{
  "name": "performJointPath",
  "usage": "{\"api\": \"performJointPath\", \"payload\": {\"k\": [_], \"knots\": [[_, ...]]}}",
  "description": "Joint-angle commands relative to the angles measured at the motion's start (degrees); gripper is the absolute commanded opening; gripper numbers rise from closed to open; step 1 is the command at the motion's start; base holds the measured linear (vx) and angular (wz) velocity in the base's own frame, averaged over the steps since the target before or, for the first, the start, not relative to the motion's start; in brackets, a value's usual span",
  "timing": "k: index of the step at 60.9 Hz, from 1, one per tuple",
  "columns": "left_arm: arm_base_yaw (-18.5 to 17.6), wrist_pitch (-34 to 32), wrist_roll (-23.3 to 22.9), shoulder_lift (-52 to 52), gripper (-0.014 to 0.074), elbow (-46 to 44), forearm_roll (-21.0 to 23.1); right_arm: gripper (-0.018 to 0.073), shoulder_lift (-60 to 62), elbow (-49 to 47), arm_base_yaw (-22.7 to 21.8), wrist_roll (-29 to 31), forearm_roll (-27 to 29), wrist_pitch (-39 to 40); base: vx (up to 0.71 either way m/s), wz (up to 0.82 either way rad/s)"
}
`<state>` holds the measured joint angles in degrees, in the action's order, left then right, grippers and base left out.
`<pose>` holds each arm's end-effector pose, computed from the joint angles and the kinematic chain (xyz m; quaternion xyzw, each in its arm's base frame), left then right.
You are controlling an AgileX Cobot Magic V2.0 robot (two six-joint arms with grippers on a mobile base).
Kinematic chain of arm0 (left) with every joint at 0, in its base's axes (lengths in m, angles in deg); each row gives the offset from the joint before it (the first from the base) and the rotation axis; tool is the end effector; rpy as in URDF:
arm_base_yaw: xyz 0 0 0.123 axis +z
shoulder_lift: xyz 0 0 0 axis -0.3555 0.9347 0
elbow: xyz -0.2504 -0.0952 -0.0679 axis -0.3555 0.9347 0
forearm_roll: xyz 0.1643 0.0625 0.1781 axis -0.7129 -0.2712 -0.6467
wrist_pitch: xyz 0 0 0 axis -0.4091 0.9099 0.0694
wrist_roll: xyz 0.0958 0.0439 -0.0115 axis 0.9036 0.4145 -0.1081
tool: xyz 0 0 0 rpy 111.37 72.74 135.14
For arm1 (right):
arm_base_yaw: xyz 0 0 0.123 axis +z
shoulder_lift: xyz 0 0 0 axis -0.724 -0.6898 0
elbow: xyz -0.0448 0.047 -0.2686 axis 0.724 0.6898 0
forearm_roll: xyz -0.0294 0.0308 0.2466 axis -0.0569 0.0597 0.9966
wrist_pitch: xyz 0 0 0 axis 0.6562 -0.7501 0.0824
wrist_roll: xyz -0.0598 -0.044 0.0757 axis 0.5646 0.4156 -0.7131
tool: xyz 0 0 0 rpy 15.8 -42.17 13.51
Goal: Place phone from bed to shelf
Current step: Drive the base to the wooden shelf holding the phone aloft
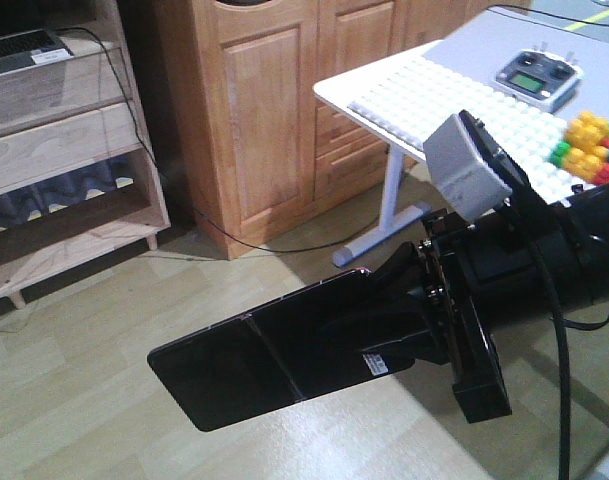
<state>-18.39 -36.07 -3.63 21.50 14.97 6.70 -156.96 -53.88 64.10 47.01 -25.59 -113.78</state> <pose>0.0783 0.0028 0.1843 0.0316 0.7468 0.0532 0.6622 0.1962 0.1548 0.3297 -0.5017 0.7010 0.4071 0.3018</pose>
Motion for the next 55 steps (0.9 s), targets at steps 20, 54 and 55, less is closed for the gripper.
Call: {"api": "performJointPath", "payload": {"k": [20, 54, 55], "knots": [[-0.20, -4.15, -0.33, -0.77, 0.0001, -1.22, 0.52, -0.0002, 1.64, -1.58, -0.04, 0.03, 5.29, -4.02, 0.45, 0.33], [-0.20, -4.15, -0.33, -0.77, 0.0001, -1.22, 0.52, -0.0002, 1.64, -1.58, -0.04, 0.03, 5.29, -4.02, 0.44, 0.31], [-0.20, -4.15, -0.33, -0.77, 0.0001, -1.22, 0.52, -0.0002, 1.64, -1.58, -0.04, 0.03, 5.29, -4.02, 0.44, 0.25]]}}
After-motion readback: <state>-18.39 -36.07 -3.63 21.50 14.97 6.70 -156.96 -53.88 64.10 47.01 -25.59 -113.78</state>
